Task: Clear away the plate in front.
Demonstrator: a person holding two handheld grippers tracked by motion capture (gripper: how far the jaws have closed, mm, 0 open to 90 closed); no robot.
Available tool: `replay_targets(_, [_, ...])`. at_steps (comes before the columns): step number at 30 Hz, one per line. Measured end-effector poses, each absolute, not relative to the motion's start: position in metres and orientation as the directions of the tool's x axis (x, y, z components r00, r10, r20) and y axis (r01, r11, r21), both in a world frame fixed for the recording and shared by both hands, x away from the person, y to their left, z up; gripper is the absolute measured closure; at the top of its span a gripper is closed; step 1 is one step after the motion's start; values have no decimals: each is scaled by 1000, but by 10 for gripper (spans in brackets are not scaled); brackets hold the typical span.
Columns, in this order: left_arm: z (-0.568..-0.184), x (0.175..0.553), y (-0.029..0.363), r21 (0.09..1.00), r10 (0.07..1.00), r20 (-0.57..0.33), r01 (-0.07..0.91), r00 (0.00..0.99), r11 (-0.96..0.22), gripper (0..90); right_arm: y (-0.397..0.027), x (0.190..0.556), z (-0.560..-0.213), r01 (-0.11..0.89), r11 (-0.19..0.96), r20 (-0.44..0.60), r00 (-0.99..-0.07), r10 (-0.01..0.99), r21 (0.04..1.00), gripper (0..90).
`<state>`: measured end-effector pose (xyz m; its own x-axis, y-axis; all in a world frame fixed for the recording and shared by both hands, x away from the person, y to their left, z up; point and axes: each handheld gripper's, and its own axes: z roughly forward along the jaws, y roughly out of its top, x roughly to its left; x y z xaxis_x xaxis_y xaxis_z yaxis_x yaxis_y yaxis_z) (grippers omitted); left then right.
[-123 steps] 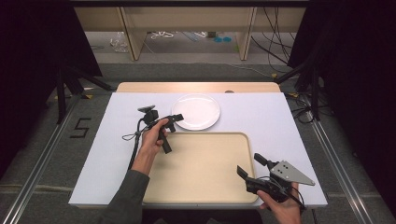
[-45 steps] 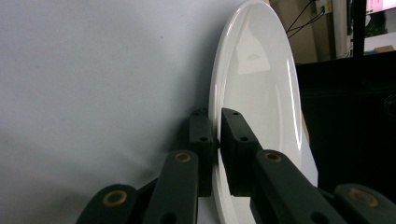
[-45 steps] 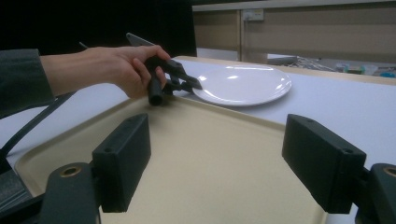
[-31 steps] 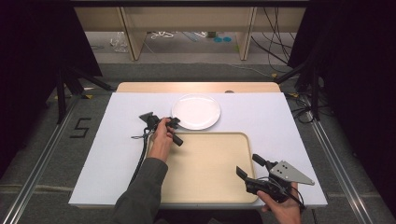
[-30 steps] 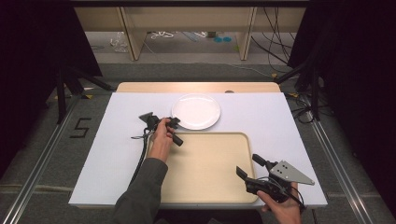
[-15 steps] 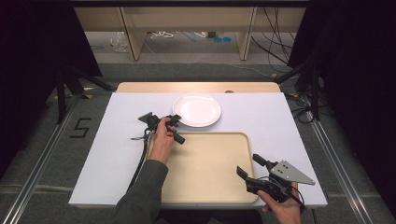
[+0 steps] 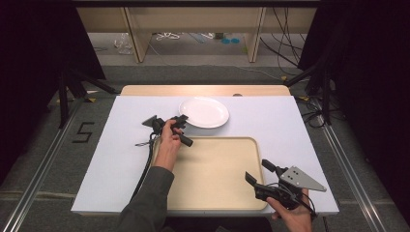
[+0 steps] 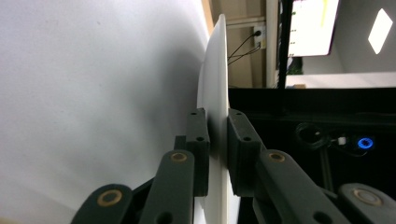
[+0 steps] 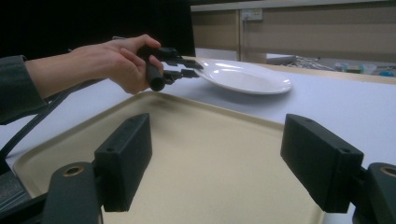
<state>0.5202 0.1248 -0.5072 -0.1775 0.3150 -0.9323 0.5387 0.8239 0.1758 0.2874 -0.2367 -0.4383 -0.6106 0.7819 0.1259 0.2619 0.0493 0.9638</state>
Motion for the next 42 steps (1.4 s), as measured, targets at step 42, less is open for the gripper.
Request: replay_targets(42, [-480,443,154,-46,-28,-999,483,-46,875,762,-237,287,-437,279,59,130,-611,781,958,264])
